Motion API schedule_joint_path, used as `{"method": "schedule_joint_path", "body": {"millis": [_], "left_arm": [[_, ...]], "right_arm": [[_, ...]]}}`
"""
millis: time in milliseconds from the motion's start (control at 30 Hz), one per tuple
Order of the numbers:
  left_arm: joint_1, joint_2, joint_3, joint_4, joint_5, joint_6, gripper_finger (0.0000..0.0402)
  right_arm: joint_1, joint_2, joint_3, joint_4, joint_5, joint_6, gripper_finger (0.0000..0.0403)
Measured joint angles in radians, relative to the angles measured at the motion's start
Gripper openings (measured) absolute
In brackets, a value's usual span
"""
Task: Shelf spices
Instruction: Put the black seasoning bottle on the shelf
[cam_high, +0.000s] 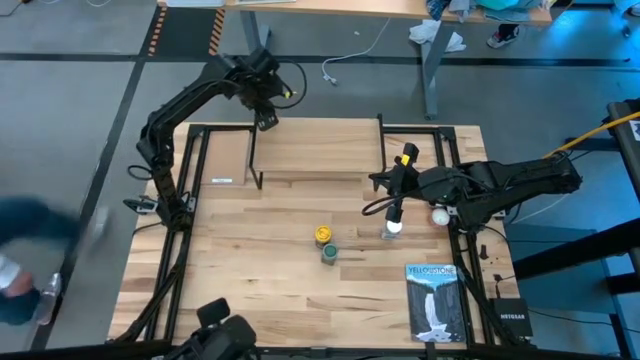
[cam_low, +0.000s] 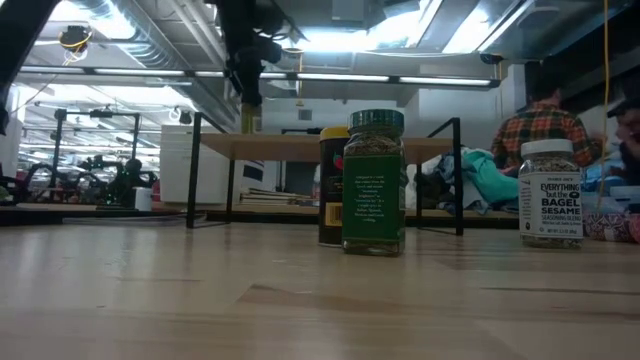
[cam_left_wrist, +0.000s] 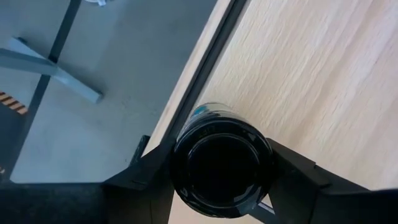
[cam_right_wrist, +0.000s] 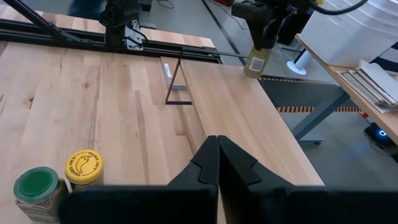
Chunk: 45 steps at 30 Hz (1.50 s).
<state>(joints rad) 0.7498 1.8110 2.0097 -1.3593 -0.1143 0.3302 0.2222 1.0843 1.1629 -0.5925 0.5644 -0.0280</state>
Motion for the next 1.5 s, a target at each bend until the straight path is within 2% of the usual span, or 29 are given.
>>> {"method": "schedule_joint_path", "body": {"millis": [267,1500], "left_arm": [[0.006,0.005,0.028,-0.064,0.018,-0.001,0.0189],[-0.002,0.050,0.028,-0.053,0.060,-0.037,0.0189]], "right_arm": [[0.000,0.000,0.000,0.000,0.000,-0.003,0.0001],[0.001,0.000,0.000,-0.004,-0.008,-0.003,0.0001]]}}
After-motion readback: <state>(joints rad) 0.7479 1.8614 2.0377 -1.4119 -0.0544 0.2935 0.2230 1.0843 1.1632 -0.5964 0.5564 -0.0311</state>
